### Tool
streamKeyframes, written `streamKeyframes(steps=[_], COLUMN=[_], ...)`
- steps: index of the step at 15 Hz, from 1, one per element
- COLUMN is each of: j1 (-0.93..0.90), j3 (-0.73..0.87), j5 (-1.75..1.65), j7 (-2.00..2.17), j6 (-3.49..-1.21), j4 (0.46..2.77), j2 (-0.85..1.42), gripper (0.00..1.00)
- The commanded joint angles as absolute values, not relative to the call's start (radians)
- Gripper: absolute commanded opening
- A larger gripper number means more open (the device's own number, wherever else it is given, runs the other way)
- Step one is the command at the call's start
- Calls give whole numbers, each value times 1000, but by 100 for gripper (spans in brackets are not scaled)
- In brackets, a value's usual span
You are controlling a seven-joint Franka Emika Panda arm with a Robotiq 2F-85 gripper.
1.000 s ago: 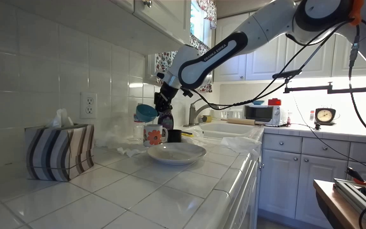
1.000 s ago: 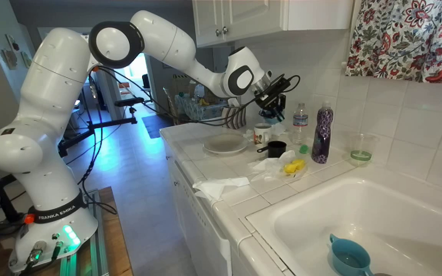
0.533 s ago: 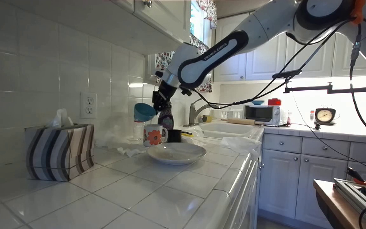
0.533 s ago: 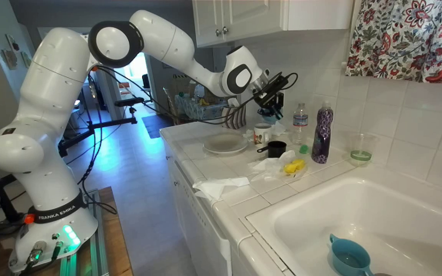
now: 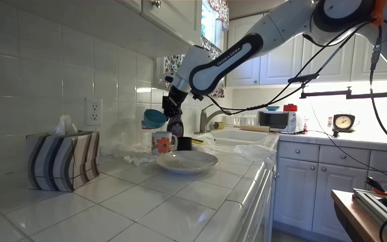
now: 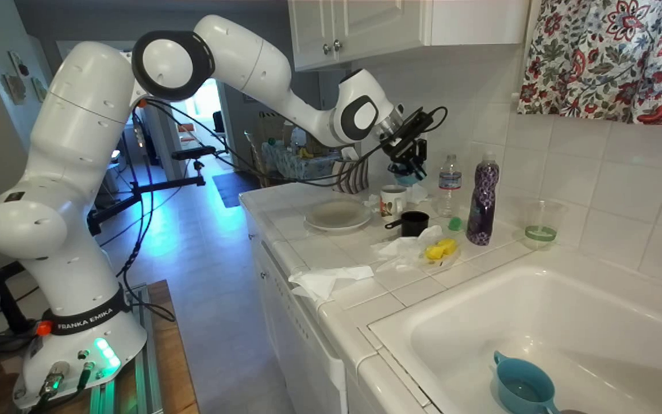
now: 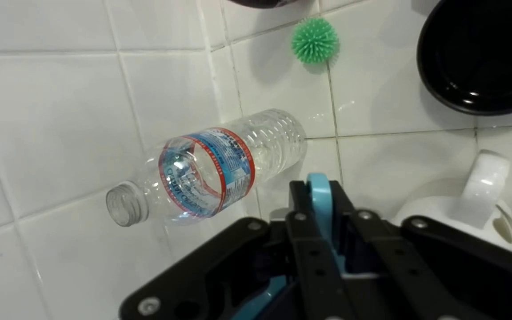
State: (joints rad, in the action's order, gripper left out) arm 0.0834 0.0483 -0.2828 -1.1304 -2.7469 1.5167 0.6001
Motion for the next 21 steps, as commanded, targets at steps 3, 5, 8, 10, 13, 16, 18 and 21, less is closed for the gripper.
streamKeyframes(steps=[3,5,8,10,13,16,18,21], j1=[54,48,36,27,15,6,0,-9], j3=[89,95,107,117,131,138,146,157], j5=[-368,-382,-409,-429,-461,-487,-507,-536], j7=[-1074,-1065,-1049,-1034,-1011,-993,-980,-962], j6=[-2769,-2770,-2769,-2770,-2772,-2771,-2771,-2769], j4=[1558,1559,1558,1558,1557,1554,1552,1549], j2=[565,565,565,565,565,567,567,568], gripper=[3,3,3,3,3,3,3,3])
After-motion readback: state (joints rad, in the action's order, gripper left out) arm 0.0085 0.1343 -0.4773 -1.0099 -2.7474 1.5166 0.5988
